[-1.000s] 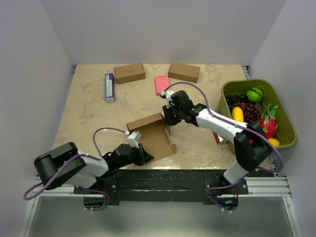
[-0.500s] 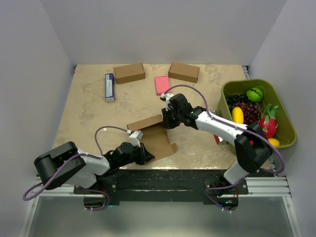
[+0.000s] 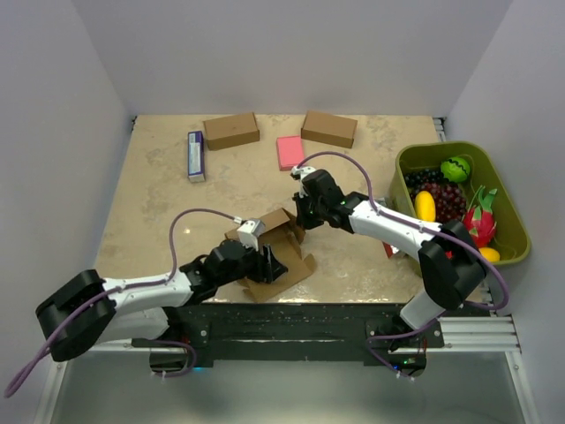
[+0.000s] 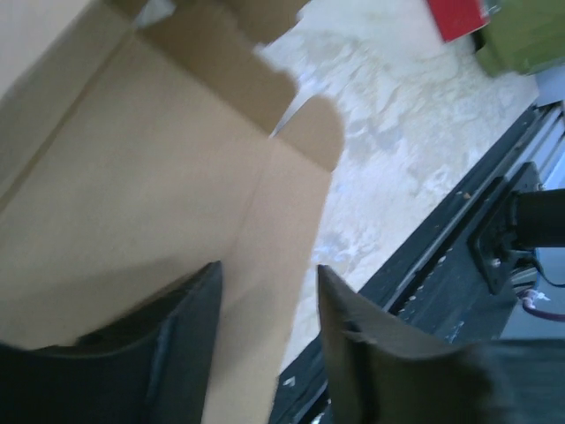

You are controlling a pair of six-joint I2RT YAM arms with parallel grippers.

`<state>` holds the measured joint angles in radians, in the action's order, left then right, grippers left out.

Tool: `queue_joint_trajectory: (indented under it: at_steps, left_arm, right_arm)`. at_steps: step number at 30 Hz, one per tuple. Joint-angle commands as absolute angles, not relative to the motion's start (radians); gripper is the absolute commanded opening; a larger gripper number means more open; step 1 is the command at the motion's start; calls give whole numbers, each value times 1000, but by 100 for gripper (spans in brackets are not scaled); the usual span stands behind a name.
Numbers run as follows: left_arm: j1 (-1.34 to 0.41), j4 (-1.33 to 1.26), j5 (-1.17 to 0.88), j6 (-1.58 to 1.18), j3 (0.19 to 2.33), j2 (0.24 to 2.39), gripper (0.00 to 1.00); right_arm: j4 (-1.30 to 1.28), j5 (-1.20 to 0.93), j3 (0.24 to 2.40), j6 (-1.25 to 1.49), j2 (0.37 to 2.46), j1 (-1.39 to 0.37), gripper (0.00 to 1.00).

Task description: Fold the paper box

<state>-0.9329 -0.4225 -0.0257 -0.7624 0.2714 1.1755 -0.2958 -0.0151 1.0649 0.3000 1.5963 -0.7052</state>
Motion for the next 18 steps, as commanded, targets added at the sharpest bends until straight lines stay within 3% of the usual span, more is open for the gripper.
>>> queue_joint_trajectory:
  at_steps: [1, 3, 11, 18]
  left_arm:
    - [-939, -243, -3, -680, 417, 1054, 64]
    - [-937, -158, 26, -657, 454, 993, 75]
    - [-862, 221, 99, -569, 655, 873, 98]
    - [-641, 371, 118, -453, 715, 822, 100]
  right_arm:
    - [-310, 29, 1061, 316, 1582, -712, 0]
    - [-313, 32, 1061, 314, 1578, -713, 0]
    - [-314, 46, 1052, 324, 1566, -712, 0]
    - [-353, 110, 1055, 350, 1539, -713, 0]
